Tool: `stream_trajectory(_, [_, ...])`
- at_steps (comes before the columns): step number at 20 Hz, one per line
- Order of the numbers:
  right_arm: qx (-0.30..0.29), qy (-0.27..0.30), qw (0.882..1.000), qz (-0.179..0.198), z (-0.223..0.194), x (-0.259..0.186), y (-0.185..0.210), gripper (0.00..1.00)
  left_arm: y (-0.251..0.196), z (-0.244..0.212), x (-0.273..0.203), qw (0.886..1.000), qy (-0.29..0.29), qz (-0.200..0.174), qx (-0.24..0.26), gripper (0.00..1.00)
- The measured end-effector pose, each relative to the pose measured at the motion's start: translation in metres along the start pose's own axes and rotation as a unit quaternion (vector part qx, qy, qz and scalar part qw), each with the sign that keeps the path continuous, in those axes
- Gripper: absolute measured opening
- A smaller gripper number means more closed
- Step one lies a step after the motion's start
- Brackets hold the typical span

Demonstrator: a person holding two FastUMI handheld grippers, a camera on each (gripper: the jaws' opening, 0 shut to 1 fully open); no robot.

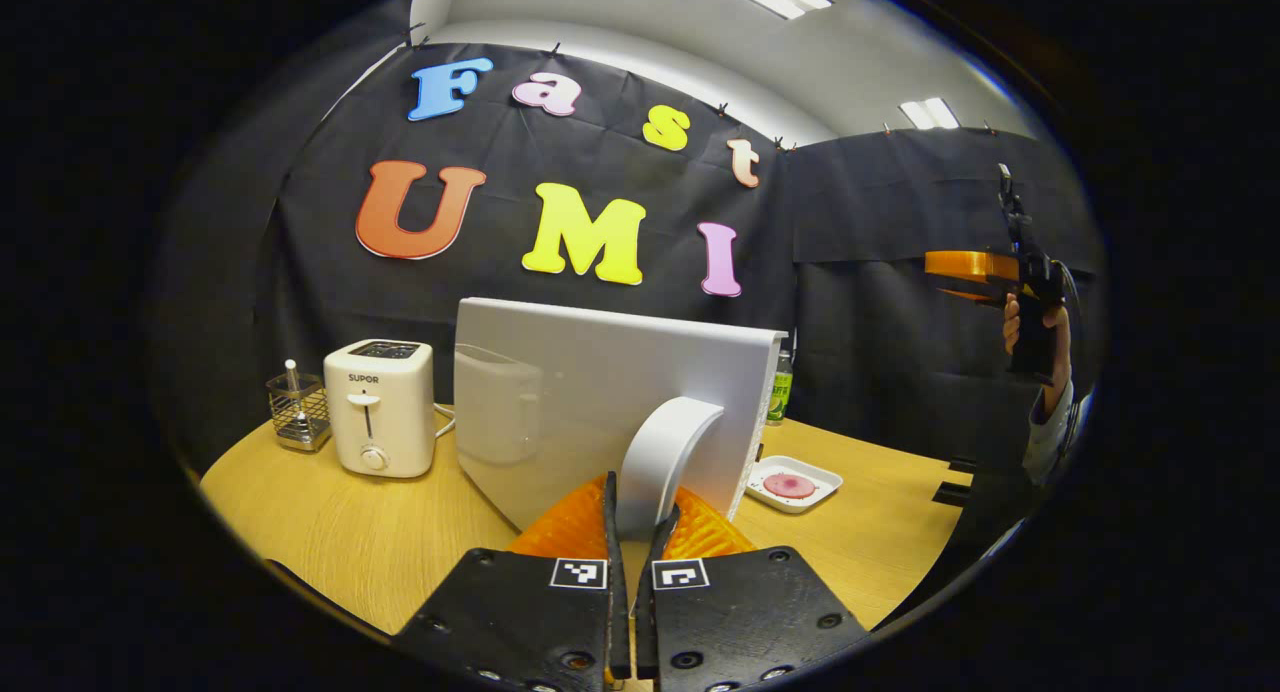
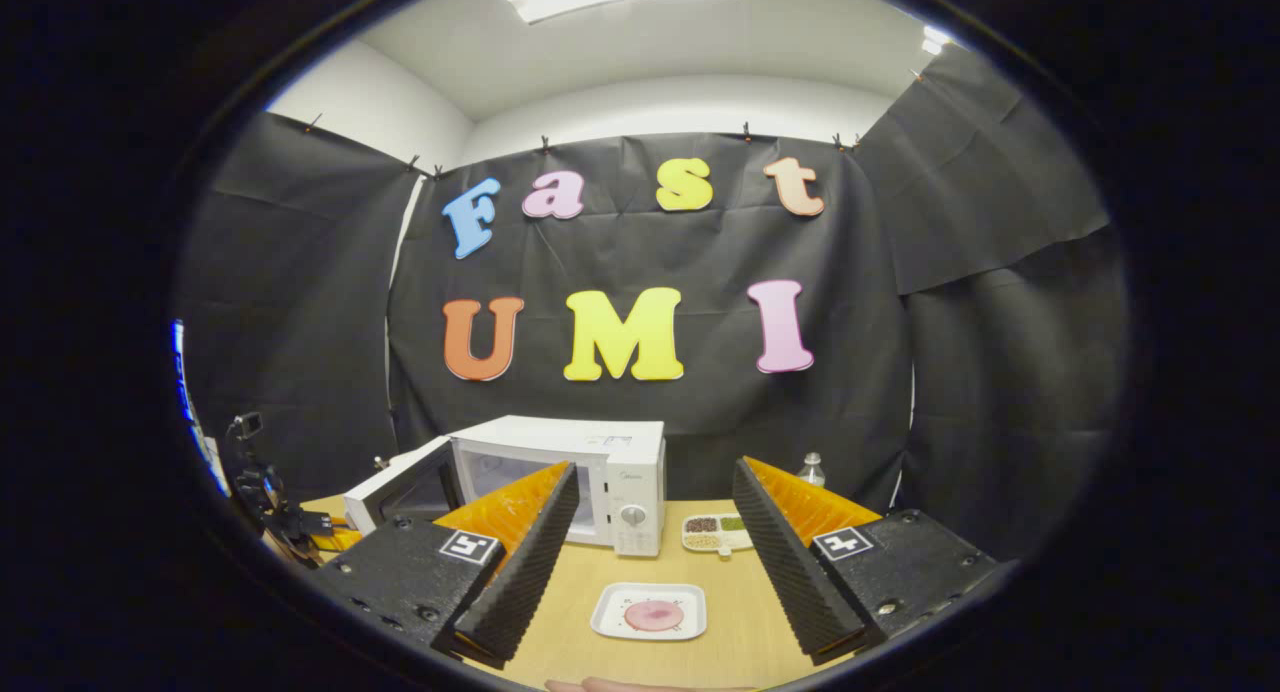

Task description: Open the microwave oven with the left hand, put the food in, and close the microwave oven.

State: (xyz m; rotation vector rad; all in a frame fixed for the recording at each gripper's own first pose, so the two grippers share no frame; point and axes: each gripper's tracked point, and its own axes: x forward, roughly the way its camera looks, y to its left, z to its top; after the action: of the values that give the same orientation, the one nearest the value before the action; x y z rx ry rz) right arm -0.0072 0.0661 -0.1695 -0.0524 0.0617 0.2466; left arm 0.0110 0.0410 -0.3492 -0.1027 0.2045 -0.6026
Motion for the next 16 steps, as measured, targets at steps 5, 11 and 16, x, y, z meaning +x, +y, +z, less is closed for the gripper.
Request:
stream_trajectory(5, [0.005, 0.014, 1.000, 0.007, -0.007, 0.006, 0.008, 0.99, -0.012, -0.003, 0.004, 0.994, 0.026, -0.092, 0.045, 0.02])
stream_trajectory(11, [0.013, 0.031, 0.999, 0.002, -0.019, 0.024, 0.013, 0.99, -0.014, -0.002, -0.003, 0.984, 0.003, -0.173, 0.033, 0.00])
stream_trajectory(16, [0.008, 0.042, 0.999, 0.011, -0.025, 0.030, 0.028, 0.99, -0.027, -0.004, 0.003, 0.969, 0.002, -0.245, 0.034, 0.03])
